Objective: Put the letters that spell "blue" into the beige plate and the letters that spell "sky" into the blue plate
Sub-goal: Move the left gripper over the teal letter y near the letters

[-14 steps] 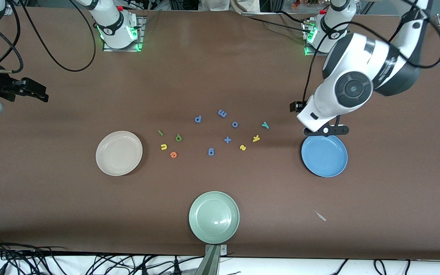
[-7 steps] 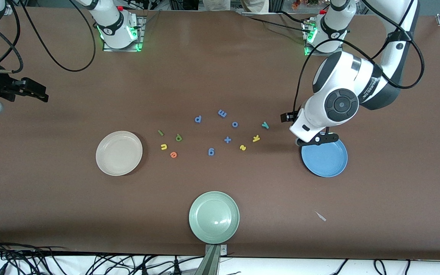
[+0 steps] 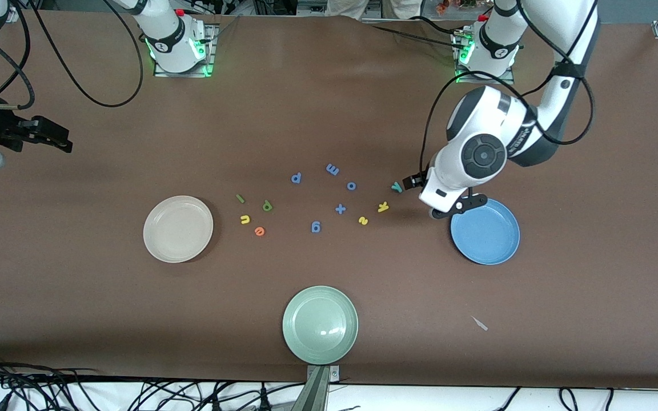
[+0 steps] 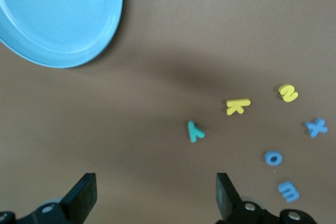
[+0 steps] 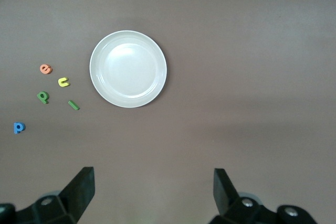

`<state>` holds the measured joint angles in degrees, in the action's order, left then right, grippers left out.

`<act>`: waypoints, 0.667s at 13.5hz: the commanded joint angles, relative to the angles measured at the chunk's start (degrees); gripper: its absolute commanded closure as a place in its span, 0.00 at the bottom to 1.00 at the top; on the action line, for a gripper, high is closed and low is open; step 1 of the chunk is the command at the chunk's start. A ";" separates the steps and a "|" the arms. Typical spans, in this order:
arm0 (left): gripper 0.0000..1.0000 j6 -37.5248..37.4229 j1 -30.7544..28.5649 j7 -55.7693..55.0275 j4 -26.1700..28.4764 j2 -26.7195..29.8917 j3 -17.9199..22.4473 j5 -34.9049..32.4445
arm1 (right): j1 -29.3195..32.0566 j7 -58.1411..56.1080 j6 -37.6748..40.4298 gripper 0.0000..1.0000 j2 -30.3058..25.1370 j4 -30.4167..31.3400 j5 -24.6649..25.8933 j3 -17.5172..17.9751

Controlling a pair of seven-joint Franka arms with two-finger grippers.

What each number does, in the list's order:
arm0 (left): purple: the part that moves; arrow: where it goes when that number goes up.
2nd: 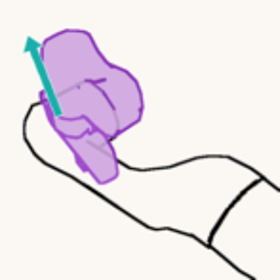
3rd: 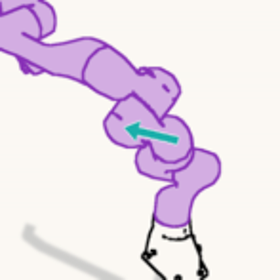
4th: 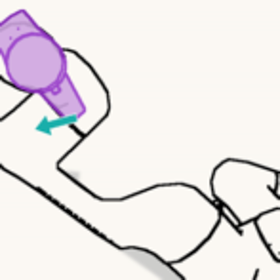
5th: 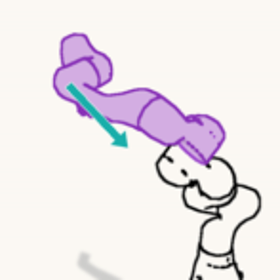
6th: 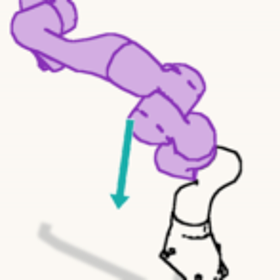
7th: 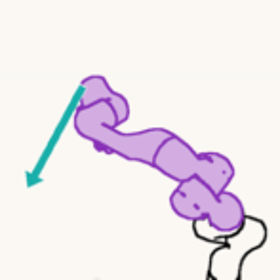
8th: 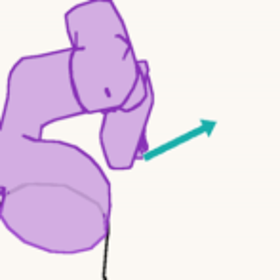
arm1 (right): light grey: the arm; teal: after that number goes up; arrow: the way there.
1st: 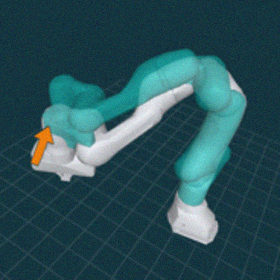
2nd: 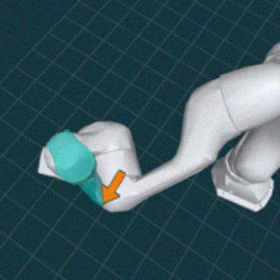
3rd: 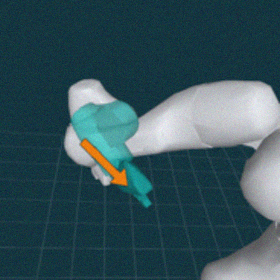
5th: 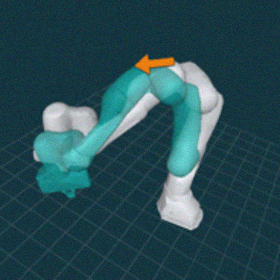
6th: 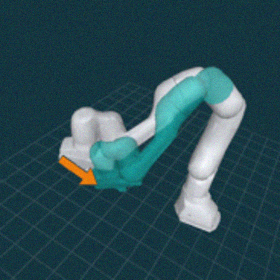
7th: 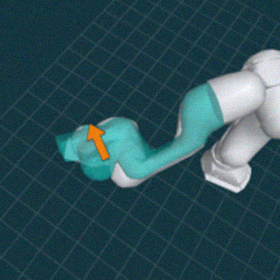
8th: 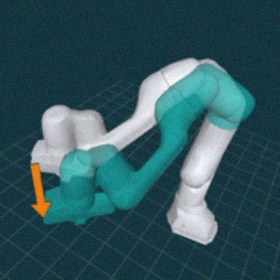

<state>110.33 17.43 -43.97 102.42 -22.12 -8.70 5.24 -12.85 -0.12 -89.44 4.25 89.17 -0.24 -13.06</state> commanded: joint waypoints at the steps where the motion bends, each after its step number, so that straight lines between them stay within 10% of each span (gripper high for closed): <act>1: 0.00 7.67 -0.03 -4.27 5.76 1.12 -1.31 1.17 | 0.28 -0.23 0.32 0.00 -0.73 0.31 -0.38 0.06; 9: 0.00 21.94 3.04 -12.19 12.63 -1.96 -2.37 0.47 | 0.28 -0.23 -0.03 0.00 -0.73 0.31 -0.38 0.14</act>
<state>130.81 19.87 -55.06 114.36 -23.96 -11.38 5.24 -12.85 -0.12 -89.45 4.25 89.17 -0.24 -13.07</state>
